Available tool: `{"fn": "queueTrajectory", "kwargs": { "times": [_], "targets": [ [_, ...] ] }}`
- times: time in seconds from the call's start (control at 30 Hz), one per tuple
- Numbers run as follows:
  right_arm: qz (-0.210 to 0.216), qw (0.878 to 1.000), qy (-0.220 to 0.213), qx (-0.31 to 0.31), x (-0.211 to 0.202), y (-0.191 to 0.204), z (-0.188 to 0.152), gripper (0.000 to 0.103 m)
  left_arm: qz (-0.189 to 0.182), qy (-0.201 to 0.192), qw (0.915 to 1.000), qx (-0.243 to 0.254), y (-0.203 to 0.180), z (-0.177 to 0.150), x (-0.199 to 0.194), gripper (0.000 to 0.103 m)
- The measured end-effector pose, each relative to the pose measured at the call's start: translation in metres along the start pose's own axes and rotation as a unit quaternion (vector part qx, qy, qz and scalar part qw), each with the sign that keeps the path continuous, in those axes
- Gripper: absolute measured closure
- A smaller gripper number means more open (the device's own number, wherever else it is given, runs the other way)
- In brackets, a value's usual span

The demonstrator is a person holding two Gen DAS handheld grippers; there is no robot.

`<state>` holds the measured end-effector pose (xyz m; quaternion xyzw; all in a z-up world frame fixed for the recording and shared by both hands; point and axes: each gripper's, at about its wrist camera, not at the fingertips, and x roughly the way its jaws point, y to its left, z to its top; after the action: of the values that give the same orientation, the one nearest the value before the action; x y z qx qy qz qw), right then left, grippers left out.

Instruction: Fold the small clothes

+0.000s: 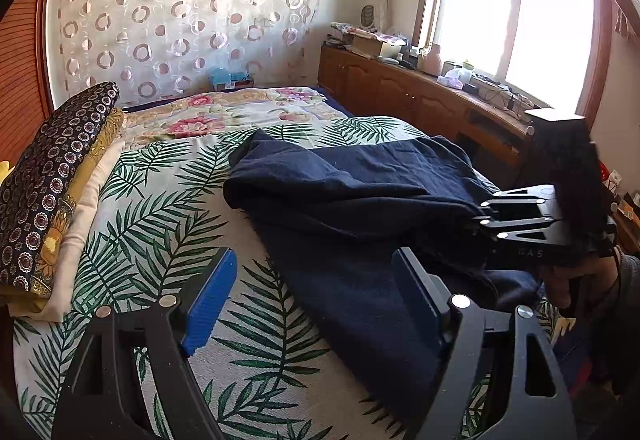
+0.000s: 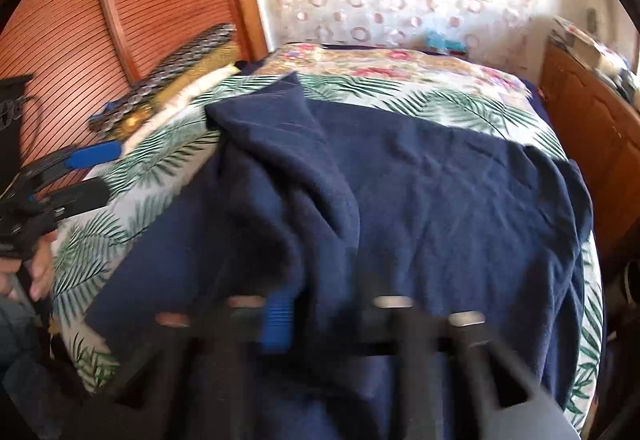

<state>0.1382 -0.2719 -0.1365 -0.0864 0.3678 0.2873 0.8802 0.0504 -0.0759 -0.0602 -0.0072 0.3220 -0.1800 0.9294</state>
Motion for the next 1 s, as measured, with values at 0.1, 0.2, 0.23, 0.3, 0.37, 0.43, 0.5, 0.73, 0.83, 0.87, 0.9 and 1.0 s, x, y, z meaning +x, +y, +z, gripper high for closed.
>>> {"fn": "queueTrajectory", "kwargs": {
  "times": [0.1,0.2,0.23,0.3,0.37,0.43,0.5,0.73,0.83,0.87,0.9,1.0],
  "targets": [
    [0.007,0.999,-0.034,0.001,-0.025,0.001,0.001,0.091,0.001,-0.004,1.0000,-0.001,-0.001,0.000,-0.001,0.022],
    [0.009,0.998,-0.068,0.010,-0.051,0.000,0.001,0.091,0.000,-0.009,1.0000,0.000,-0.004,0.000,-0.003,0.022],
    [0.008,0.997,-0.078,0.011,-0.061,-0.001,0.001,0.091,-0.001,-0.010,0.9999,0.001,-0.005,-0.001,-0.003,0.022],
    [0.002,0.996,-0.093,0.011,-0.077,-0.003,-0.002,0.091,-0.002,-0.011,0.9999,0.003,-0.007,-0.001,-0.003,0.022],
    [-0.012,0.995,-0.102,0.010,-0.090,-0.006,-0.006,0.091,-0.003,-0.011,0.9999,0.003,-0.007,-0.001,-0.002,0.022],
    [-0.025,0.994,-0.107,0.014,-0.104,-0.014,-0.016,0.091,-0.005,-0.010,0.9999,0.004,-0.009,-0.001,-0.002,0.022],
    [-0.037,0.994,-0.103,0.024,-0.114,-0.023,-0.028,0.091,-0.007,-0.009,0.9999,0.007,-0.012,-0.001,-0.001,0.022],
    [-0.065,0.994,-0.059,0.060,-0.108,-0.043,-0.066,0.091,-0.012,-0.008,0.9998,0.014,-0.021,-0.001,0.002,0.022],
    [-0.071,0.994,-0.036,0.075,-0.101,-0.046,-0.073,0.091,-0.010,-0.006,0.9998,0.019,-0.023,-0.002,0.003,0.022],
    [-0.072,0.994,-0.029,0.078,-0.099,-0.046,-0.076,0.088,-0.010,-0.006,0.9997,0.020,-0.024,-0.002,0.003,0.022],
    [-0.075,0.994,-0.027,0.079,-0.099,-0.045,-0.073,0.086,-0.009,-0.006,0.9997,0.020,-0.024,-0.002,0.003,0.022],
    [-0.093,0.992,-0.023,0.082,-0.109,-0.045,-0.072,0.074,-0.009,-0.007,0.9997,0.022,-0.026,-0.002,0.002,0.022]
  ]
}}
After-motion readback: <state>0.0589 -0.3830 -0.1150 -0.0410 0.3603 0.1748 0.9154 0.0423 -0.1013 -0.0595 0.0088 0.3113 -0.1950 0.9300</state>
